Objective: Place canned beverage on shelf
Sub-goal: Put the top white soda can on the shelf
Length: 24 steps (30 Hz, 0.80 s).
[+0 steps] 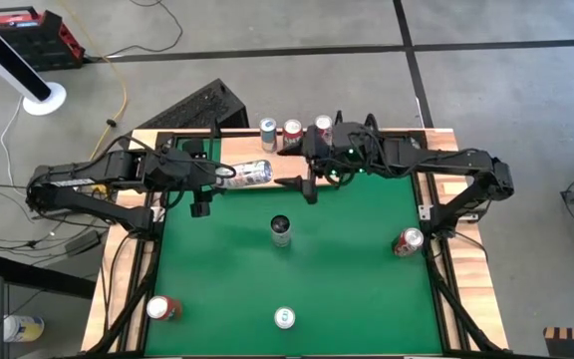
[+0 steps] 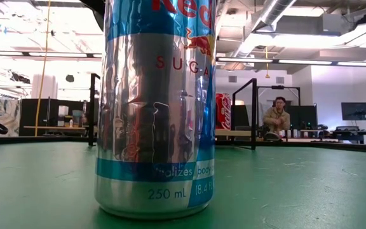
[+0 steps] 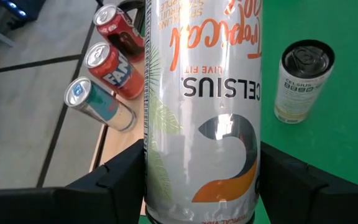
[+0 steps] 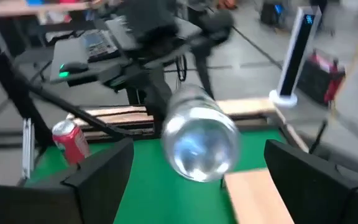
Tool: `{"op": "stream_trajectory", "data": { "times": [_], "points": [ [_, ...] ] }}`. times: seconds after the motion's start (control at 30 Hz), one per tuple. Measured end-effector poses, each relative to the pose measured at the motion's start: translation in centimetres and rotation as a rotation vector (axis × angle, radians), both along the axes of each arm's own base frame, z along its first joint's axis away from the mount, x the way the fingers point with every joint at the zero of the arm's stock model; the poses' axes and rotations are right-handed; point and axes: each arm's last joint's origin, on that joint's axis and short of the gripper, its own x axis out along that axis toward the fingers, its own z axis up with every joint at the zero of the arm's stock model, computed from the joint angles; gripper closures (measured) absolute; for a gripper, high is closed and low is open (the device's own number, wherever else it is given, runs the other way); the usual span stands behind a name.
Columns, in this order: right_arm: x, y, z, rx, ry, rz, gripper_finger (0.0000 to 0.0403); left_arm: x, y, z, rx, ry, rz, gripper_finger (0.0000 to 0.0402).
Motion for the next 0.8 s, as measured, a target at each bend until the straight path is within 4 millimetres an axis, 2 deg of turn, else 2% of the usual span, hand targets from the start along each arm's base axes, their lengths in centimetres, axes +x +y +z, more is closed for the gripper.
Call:
{"op": "stream_trajectory", "data": {
  "times": [0.13,0.37,0.57,0.8],
  "points": [
    [0.1,1.1,0.2,-0.144,-0.013,0.054,0.0016,0.2,0.0,-0.1,-0.002,0.005,-0.001,0.0169],
    [0.1,0.6,0.2,-0.15,-0.014,0.037,0.0016,0.9,0.0,-0.4,-0.022,0.009,-0.014,0.0169],
    [1.5,0.3,-1.9,-0.151,0.066,0.042,0.0016,1.7,0.0,-0.7,-0.023,0.023,-0.015,0.0169],
    [2.9,0.4,-3.0,-0.175,0.078,0.053,0.0016,1.8,0.0,-0.7,-0.024,0.01,-0.018,0.0169]
  ]
}}
